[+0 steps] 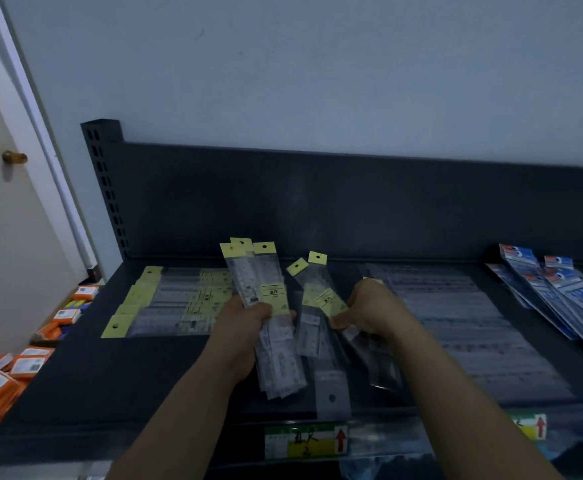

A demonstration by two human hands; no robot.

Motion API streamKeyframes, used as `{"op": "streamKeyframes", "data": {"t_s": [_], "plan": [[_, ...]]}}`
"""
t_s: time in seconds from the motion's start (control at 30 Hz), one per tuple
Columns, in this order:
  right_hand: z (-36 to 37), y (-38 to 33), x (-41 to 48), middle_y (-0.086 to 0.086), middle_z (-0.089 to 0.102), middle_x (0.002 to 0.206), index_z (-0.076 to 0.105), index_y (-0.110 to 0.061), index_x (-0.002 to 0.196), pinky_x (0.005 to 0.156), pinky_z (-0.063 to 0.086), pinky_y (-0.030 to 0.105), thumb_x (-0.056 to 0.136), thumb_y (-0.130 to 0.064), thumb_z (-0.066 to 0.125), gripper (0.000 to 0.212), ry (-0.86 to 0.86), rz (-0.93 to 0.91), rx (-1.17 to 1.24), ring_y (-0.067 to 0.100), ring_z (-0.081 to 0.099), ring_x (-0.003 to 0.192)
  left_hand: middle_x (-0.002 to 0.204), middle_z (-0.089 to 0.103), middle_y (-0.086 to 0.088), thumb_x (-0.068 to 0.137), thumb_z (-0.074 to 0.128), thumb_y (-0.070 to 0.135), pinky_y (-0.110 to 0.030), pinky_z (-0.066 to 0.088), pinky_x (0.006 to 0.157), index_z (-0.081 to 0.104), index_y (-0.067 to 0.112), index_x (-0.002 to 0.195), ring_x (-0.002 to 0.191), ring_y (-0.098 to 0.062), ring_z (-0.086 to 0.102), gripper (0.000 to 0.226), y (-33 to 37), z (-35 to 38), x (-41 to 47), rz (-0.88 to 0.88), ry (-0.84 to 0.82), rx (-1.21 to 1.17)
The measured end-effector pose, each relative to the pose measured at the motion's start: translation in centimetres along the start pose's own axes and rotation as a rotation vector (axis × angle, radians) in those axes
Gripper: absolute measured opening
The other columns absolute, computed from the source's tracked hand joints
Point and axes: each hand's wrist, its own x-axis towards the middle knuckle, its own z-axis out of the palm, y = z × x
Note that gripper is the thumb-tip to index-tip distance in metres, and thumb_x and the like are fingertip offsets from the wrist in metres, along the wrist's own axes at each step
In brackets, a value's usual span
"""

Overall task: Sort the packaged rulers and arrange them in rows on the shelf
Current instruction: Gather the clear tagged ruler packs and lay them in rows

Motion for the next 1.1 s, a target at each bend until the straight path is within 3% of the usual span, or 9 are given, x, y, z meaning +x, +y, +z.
{"op": "streamKeyframes", "data": {"t_s": [0.13,0.23,0.33,0.47,0.63,0.73,0.83,1.03,1.1], "plan": [[-0.4,0.5,-0.2,0.005,0.063,0.067,0.067,-0.001,0.077,0.057,0.045,0.024,0.074,-0.026,0.077,0.027,0.036,-0.036,0.133,0.018,0.060,0.062,0.106,0.067,-0.028,0.094,0.045,-0.006,-0.042,0.059,0.069,0.058,-0.001,0.111,0.083,-0.033,0.071,0.022,-0.3,0.0,0.3,0.006,0.025,0.023],[-0.7,0.6,-0.9,0.004,0.064,0.069,0.070,-0.002,0.083,0.045,0.042,0.013,0.088,-0.022,0.067,0.020,0.082,-0.083,0.577,0.010,0.055,0.056,0.108,0.066,-0.027,0.092,0.049,-0.005,-0.053,0.055,0.085,0.059,-0.001,0.108,0.096,-0.040,0.067,0.019,-0.4,0.2,0.6,0.002,0.039,0.025],[-0.9,0.4,-1.6,0.000,0.062,0.063,0.071,-0.008,0.083,0.044,0.040,0.018,0.092,-0.020,0.061,0.018,0.074,-0.085,0.870,0.008,0.049,0.047,0.103,0.069,-0.021,0.092,0.052,-0.003,-0.045,0.057,0.078,0.061,0.000,0.106,0.090,-0.035,0.069,0.017,-0.4,0.5,0.7,0.012,0.022,0.040],[-0.7,0.0,-2.2,0.002,0.049,0.055,0.068,-0.011,0.076,0.046,0.032,0.021,0.092,-0.017,0.060,0.018,0.056,-0.139,0.961,0.010,0.037,0.045,0.102,0.072,-0.015,0.091,0.060,0.005,-0.038,0.058,0.071,0.063,0.004,0.111,0.087,-0.029,0.071,0.020,-0.2,1.8,0.8,0.033,-0.056,0.054],[0.3,-0.3,-4.0,0.002,0.058,0.059,0.067,-0.009,0.093,0.045,0.038,0.020,0.096,-0.008,0.051,0.017,-0.084,-0.287,0.882,0.009,0.049,0.046,0.101,0.073,-0.012,0.085,0.066,-0.001,-0.037,0.059,0.072,0.063,0.007,0.112,0.088,-0.026,0.071,0.028,-1.0,3.3,0.9,0.109,-0.081,0.192],[0.4,2.2,-3.4,0.006,0.066,0.085,0.066,-0.006,0.103,0.068,0.050,0.030,0.094,-0.015,0.054,0.018,0.243,-0.239,0.307,0.019,0.061,0.075,0.102,0.071,-0.016,0.086,0.064,-0.003,-0.035,0.059,0.066,0.060,0.004,0.115,0.089,-0.029,0.070,0.030,-1.2,2.6,1.1,0.078,-0.031,0.172],[0.8,3.9,-4.0,0.007,0.059,0.087,0.058,-0.011,0.083,0.065,0.042,0.028,0.085,-0.034,0.061,0.023,0.270,-0.105,-0.194,0.025,0.058,0.084,0.106,0.069,-0.021,0.088,0.058,-0.006,-0.036,0.059,0.065,0.057,0.001,0.117,0.090,-0.031,0.069,0.031,-1.0,1.3,1.2,0.051,0.008,0.108],[0.4,2.6,-4.7,0.001,0.050,0.069,0.050,-0.013,0.069,0.047,0.029,0.021,0.078,-0.022,0.068,0.023,0.163,-0.034,-0.177,0.020,0.052,0.073,0.109,0.066,-0.028,0.091,0.050,-0.012,-0.041,0.061,0.064,0.053,0.002,0.121,0.084,-0.030,0.071,0.033,-0.8,0.6,0.1,-0.006,-0.051,-0.047],[-0.3,2.3,-4.3,0.004,0.055,0.073,0.050,-0.012,0.067,0.052,0.034,0.019,0.074,-0.022,0.072,0.025,0.083,0.035,-0.172,0.021,0.055,0.075,0.109,0.065,-0.029,0.091,0.050,-0.012,-0.041,0.061,0.064,0.054,-0.001,0.122,0.086,-0.030,0.070,0.033,-0.9,0.7,0.0,-0.012,-0.062,-0.042]]}}
